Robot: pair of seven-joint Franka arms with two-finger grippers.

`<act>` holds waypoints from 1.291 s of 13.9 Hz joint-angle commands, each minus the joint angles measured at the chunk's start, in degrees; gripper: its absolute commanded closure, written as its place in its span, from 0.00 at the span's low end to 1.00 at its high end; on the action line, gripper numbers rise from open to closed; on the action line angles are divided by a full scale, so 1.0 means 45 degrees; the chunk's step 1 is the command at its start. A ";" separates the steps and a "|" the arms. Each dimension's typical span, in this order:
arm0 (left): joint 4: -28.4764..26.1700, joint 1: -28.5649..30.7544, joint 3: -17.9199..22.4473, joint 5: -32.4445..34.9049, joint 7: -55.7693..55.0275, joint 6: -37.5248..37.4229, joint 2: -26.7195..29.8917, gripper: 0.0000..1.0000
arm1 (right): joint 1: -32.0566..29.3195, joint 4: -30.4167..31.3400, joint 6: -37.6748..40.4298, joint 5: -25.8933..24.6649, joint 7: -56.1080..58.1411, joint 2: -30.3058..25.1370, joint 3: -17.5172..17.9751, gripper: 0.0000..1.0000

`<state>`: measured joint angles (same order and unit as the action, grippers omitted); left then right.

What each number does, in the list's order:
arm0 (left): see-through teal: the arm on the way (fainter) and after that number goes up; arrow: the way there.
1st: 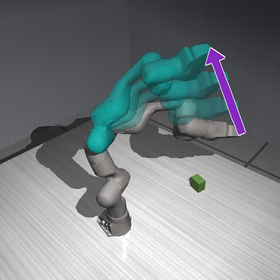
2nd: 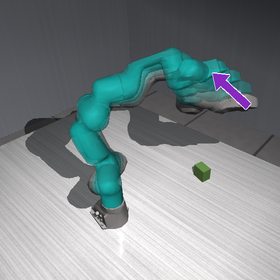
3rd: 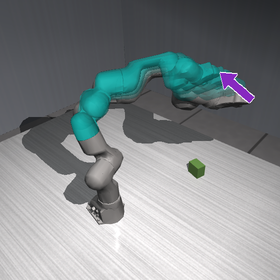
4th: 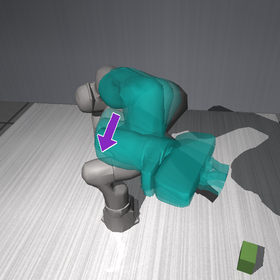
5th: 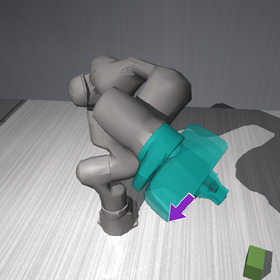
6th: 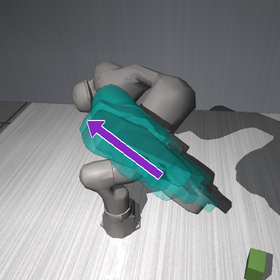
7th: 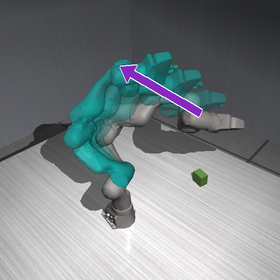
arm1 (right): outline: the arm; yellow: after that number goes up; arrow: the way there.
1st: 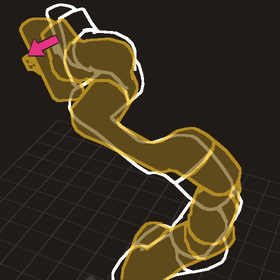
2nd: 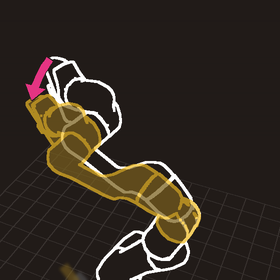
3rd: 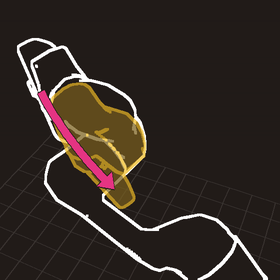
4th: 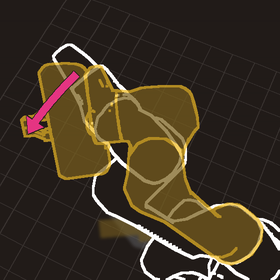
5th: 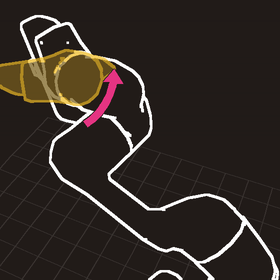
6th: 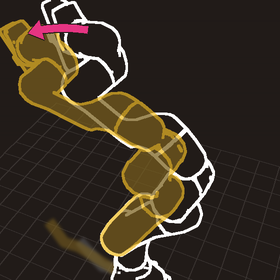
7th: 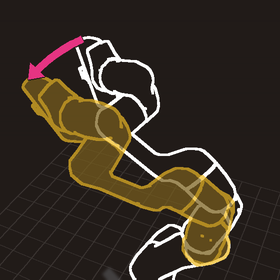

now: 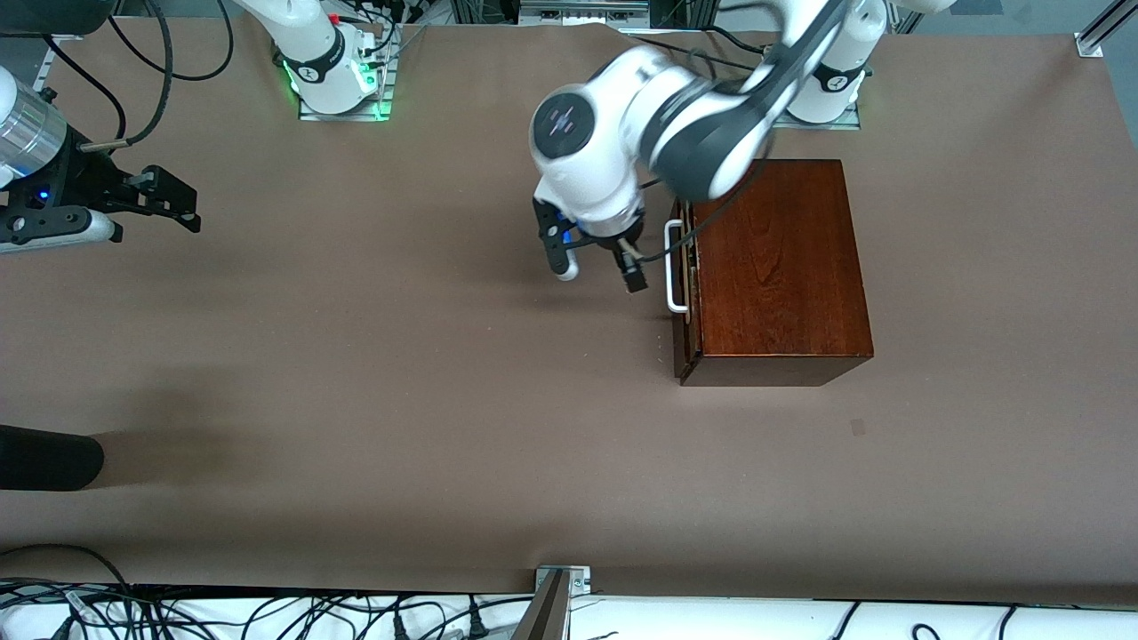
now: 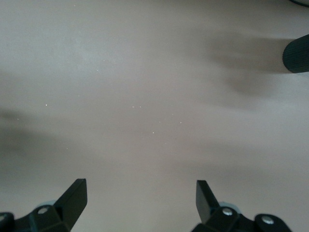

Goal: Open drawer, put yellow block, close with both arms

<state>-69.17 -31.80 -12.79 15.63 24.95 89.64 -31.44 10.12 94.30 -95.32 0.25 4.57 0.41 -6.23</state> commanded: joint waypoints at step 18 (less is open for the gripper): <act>-0.5779 0.6032 0.2550 -0.3551 -0.6932 0.0703 0.7456 0.00 | -0.0022 -0.0232 0.0205 -0.0075 -0.0215 0.0065 0.0056 0.00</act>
<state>-90.42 -4.31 -1.25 0.17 -5.14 90.67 -1.48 10.13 94.27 -95.27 0.25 4.52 0.41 -6.18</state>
